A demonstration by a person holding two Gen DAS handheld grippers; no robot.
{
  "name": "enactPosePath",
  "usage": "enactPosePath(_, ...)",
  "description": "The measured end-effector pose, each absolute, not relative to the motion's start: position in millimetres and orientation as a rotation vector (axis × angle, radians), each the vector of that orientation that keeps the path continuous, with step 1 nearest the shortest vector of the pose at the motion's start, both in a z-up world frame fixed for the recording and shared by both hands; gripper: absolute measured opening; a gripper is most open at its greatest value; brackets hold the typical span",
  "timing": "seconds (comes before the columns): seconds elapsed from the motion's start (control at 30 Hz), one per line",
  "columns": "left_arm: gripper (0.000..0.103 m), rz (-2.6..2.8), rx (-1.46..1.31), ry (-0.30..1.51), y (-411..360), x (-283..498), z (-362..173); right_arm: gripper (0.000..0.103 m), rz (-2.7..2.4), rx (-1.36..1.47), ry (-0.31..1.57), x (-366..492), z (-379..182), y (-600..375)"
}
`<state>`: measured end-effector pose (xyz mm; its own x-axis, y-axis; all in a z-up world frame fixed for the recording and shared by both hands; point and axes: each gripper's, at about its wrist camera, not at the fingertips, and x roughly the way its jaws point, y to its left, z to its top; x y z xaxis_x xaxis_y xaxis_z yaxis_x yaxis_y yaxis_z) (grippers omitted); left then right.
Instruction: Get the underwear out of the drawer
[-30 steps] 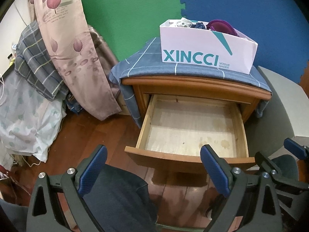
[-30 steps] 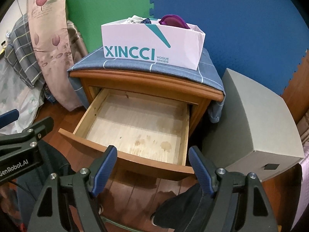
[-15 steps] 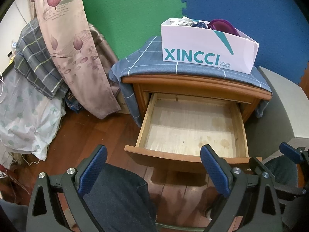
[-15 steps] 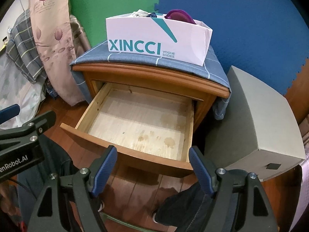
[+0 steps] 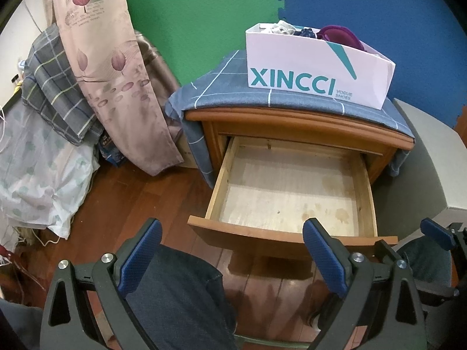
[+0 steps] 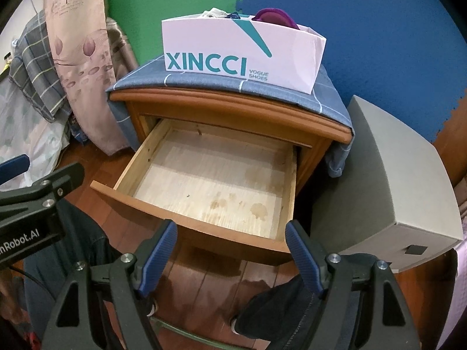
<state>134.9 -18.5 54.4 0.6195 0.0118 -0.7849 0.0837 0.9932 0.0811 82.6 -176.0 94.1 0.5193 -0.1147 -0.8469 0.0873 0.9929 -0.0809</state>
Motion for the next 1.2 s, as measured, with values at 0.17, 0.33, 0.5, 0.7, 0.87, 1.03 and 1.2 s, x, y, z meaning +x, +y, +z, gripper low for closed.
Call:
enactPosePath(0.17, 0.096, -0.040, 0.112, 0.903, -17.8, 134.8, 53.7, 0.079, -0.117, -0.033, 1.021, 82.7, 91.9, -174.8)
enactPosePath(0.33, 0.096, -0.038, 0.106, 0.909, -16.8, 135.1, 52.5, 0.079, -0.115, -0.031, 1.022, 82.3, 91.7, -174.1)
enactPosePath(0.5, 0.096, -0.035, 0.095, 0.915, -16.3, 136.4, 51.0, 0.079, -0.110, -0.032, 1.027, 82.2, 90.4, -173.3)
enactPosePath(0.7, 0.096, -0.035, 0.091, 0.917, -17.5, 136.3, 50.2, 0.079, -0.102, -0.030, 1.033, 81.0, 88.7, -172.2)
enactPosePath(0.87, 0.096, -0.033, 0.093, 0.916, -17.9, 136.5, 50.0, 0.079, -0.102, -0.030, 1.037, 80.2, 86.8, -171.9)
enactPosePath(1.03, 0.096, -0.037, 0.093, 0.918, -17.8, 136.2, 48.7, 0.079, -0.098, -0.030, 1.038, 80.3, 86.4, -172.0)
enactPosePath(1.2, 0.096, -0.040, 0.088, 0.925, -16.9, 136.3, 47.1, 0.079, -0.100, -0.033, 1.041, 79.7, 85.3, -171.5)
